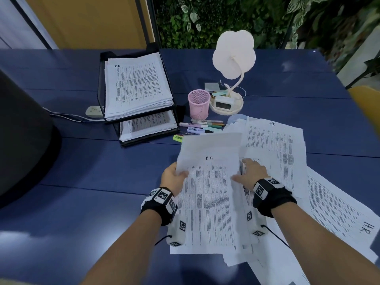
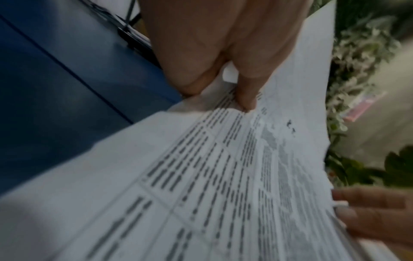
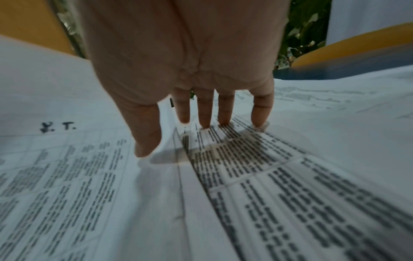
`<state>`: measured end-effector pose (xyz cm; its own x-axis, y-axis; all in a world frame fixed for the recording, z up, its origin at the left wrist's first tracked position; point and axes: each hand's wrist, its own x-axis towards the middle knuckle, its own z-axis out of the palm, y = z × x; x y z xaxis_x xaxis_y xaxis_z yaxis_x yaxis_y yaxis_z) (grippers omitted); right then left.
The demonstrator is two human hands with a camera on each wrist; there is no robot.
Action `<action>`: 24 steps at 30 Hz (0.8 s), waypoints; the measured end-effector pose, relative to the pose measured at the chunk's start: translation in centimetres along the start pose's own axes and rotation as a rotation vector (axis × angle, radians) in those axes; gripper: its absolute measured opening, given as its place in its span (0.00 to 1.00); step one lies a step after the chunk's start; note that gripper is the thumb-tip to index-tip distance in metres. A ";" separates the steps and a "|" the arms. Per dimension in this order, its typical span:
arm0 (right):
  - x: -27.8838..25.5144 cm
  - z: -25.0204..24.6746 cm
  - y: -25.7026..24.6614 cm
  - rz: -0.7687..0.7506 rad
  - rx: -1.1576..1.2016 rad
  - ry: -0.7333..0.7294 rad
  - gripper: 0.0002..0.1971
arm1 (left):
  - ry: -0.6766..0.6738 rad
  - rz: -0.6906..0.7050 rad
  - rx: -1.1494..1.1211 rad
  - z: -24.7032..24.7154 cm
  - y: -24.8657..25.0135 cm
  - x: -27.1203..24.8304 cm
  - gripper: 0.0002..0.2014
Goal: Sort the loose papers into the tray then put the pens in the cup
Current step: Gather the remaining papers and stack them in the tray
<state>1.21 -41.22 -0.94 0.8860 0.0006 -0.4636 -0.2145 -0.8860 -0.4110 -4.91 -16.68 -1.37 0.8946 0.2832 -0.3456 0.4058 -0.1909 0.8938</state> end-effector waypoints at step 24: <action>-3.0 1.0 -22.2 -0.536 0.876 0.250 0.15 | 0.514 0.436 -0.303 -15.0 9.0 0.4 0.13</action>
<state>2.88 -21.13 8.84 0.9908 0.1090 0.0801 0.0964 -0.1542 -0.9833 -3.73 -4.23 10.84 0.7323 0.6594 0.1702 -0.1032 -0.1396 0.9848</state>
